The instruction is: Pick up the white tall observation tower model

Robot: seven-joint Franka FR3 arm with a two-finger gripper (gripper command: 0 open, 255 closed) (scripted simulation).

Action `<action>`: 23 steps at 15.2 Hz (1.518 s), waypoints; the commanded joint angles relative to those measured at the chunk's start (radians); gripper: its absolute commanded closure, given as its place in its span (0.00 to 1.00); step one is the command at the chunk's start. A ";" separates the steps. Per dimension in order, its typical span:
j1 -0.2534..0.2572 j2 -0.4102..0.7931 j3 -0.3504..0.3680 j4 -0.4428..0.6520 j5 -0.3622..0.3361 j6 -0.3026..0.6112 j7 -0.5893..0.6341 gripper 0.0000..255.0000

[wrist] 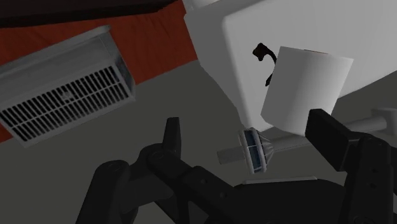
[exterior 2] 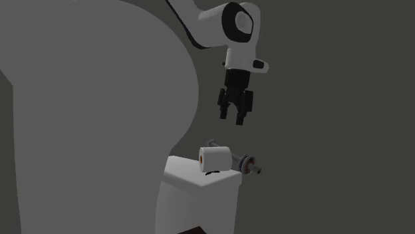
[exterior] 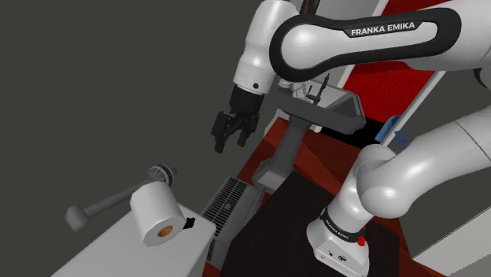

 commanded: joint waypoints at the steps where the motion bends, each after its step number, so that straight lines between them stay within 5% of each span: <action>1: 0.011 0.057 0.033 0.022 0.012 0.059 0.019 0.00; 11: 0.049 0.365 0.197 0.193 -0.037 0.309 0.173 0.00; 17: 0.084 0.577 0.260 0.346 -0.184 0.417 0.320 0.00; 23: 0.181 0.794 0.250 0.545 -0.374 0.466 0.480 0.00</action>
